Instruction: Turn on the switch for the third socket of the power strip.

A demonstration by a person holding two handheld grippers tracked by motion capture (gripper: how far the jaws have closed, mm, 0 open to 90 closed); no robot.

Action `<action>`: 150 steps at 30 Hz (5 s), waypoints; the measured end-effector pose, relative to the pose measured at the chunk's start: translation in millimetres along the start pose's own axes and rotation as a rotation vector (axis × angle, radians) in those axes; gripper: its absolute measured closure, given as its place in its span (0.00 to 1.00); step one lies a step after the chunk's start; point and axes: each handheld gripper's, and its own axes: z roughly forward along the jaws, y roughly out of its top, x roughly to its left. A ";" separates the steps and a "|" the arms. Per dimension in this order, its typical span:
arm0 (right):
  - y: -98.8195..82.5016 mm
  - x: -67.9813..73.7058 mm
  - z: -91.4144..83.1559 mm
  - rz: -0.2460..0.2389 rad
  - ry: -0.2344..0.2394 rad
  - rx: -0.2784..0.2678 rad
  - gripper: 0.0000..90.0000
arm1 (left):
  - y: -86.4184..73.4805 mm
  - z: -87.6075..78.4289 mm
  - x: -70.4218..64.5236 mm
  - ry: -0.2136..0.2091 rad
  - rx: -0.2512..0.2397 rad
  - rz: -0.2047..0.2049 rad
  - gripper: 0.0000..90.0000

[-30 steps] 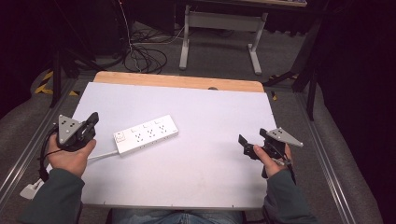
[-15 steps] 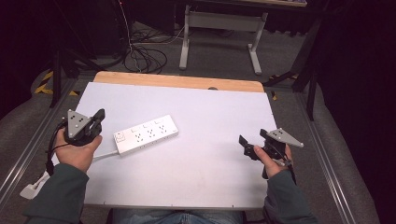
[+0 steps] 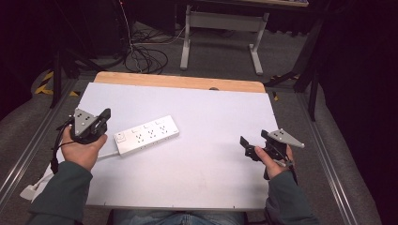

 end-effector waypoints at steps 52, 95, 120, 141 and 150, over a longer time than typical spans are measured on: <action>-0.7 2.6 1.9 -0.010 0.011 0.010 0.10 | 10.0 50.7 -24.1 -0.145 0.071 0.099 1.00; -0.9 4.4 1.4 -0.020 0.016 0.012 0.11 | 5.2 94.1 -55.2 -0.235 0.174 0.202 1.00; -4.0 1.4 -7.1 -0.013 -0.003 0.011 0.11 | 3.2 115.3 -72.7 -0.291 0.262 0.248 1.00; -8.3 -2.3 -16.5 -0.003 -0.029 0.012 0.11 | 3.3 130.3 -82.9 -0.313 0.384 0.277 1.00; -9.1 -2.7 -18.0 -0.002 -0.035 0.011 0.11 | 1.1 137.5 -85.4 -0.317 0.429 0.287 1.00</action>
